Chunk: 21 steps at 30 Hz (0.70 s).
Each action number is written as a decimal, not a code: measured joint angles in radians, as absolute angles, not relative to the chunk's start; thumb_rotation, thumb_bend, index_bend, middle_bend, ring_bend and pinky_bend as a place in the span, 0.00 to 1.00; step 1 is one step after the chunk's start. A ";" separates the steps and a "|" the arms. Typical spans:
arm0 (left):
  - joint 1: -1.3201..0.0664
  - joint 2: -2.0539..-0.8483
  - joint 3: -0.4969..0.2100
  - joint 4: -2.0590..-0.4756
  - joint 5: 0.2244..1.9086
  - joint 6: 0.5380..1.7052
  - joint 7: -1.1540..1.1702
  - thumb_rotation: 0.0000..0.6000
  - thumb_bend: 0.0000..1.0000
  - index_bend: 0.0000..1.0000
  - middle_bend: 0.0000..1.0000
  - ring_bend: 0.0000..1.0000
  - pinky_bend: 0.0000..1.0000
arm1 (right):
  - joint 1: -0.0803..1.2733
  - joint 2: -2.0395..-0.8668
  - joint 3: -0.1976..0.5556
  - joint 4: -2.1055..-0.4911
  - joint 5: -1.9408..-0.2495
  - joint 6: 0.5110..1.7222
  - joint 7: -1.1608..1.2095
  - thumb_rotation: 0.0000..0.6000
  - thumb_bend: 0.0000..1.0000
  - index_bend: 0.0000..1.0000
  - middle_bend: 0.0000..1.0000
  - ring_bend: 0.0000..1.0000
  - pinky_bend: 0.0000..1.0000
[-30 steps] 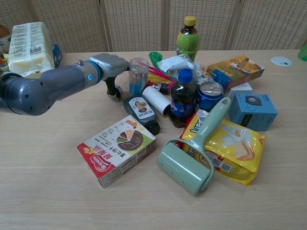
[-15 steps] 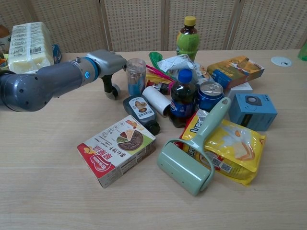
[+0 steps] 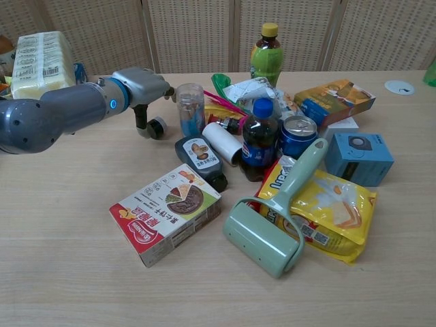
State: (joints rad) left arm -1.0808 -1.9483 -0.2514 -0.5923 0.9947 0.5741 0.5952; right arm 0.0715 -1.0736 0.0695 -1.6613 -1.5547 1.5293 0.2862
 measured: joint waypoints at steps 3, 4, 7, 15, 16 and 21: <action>-1.076 -1.947 -0.235 -0.588 0.991 0.570 0.624 1.00 0.00 0.18 0.20 0.00 0.00 | 0.072 -1.074 0.069 -1.662 -1.554 1.528 0.284 1.00 0.00 0.00 0.00 0.00 0.00; -1.075 -1.949 -0.232 -0.585 0.989 0.569 0.627 1.00 0.00 0.18 0.19 0.00 0.00 | 0.072 -1.075 0.069 -1.661 -1.554 1.527 0.283 1.00 0.00 0.00 0.00 0.00 0.00; -1.075 -1.962 -0.233 -0.577 0.987 0.572 0.622 1.00 0.00 0.21 0.23 0.00 0.00 | 0.073 -1.076 0.068 -1.660 -1.553 1.523 0.281 1.00 0.00 0.00 0.00 0.00 0.00; -1.090 -2.008 -0.232 -0.515 1.032 0.607 0.572 1.00 0.00 0.46 0.63 0.13 0.07 | 0.075 -1.078 0.072 -1.654 -1.543 1.518 0.285 1.00 0.00 0.00 0.00 0.00 0.00; -1.091 -2.014 -0.230 -0.508 1.038 0.608 0.564 1.00 0.00 0.47 0.64 0.14 0.08 | 0.075 -1.078 0.072 -1.653 -1.544 1.517 0.285 1.00 0.00 0.00 0.00 0.00 0.00; -1.093 -2.035 -0.224 -0.475 1.071 0.613 0.525 1.00 0.00 0.54 0.69 0.18 0.09 | 0.075 -1.078 0.071 -1.652 -1.545 1.517 0.287 1.00 0.00 0.00 0.00 0.00 0.00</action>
State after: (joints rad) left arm -1.0931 -2.0353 -0.2241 -0.4747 1.0705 0.6128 0.5251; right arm 0.0754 -1.0779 0.0711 -1.6517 -1.5453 1.5169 0.2867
